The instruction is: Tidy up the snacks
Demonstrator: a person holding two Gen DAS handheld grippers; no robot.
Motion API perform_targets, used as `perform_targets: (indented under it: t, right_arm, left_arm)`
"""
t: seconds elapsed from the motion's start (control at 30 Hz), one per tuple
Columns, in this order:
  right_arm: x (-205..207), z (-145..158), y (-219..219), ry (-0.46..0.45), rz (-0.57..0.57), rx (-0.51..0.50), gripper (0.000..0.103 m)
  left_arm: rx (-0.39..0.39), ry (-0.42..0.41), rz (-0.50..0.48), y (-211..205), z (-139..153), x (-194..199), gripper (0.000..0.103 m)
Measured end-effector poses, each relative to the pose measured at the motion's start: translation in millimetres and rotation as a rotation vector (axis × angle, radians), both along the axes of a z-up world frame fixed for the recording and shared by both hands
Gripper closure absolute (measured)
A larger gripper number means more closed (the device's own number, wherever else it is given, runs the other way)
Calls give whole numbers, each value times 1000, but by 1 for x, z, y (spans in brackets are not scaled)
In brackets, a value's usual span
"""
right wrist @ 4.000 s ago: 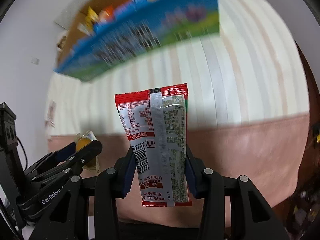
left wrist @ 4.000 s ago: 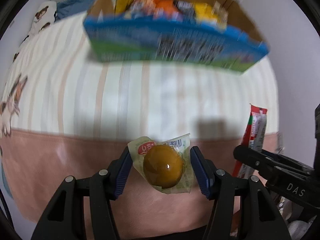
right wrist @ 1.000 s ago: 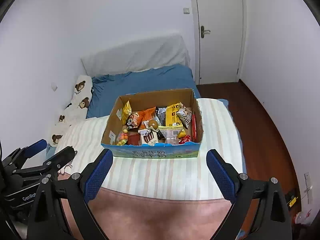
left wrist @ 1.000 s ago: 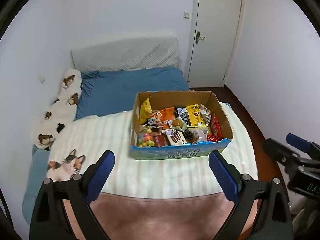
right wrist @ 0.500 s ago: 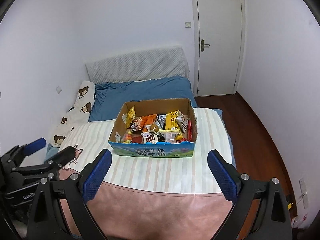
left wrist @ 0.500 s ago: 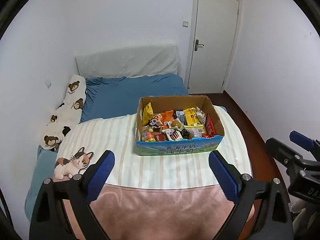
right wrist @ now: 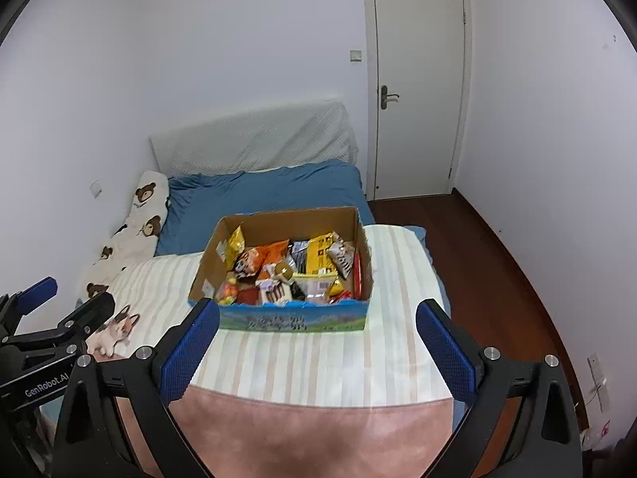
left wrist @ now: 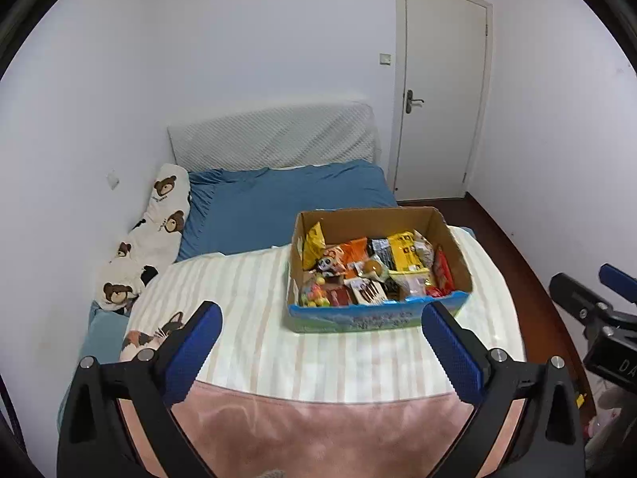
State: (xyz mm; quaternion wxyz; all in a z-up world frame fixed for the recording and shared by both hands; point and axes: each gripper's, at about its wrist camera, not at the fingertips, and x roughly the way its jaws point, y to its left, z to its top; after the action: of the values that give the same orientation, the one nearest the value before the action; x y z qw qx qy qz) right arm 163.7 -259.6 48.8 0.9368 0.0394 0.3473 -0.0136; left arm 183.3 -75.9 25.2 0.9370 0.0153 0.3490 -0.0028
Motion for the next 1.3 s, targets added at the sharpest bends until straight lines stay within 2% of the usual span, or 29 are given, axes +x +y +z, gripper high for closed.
perform_targets:
  t: [0.33, 0.6, 1.3]
  right_arm:
    - [42, -8, -8, -14, -49, -18, 2]
    - [61, -22, -11, 22, -62, -26, 2]
    - [65, -35, -9, 46, -58, -20, 0]
  left_arm:
    - [5, 9, 42, 1, -13, 38, 0]
    - [0, 35, 38, -1, -18, 51, 0]
    - [-3, 58, 29, -4, -23, 64, 0]
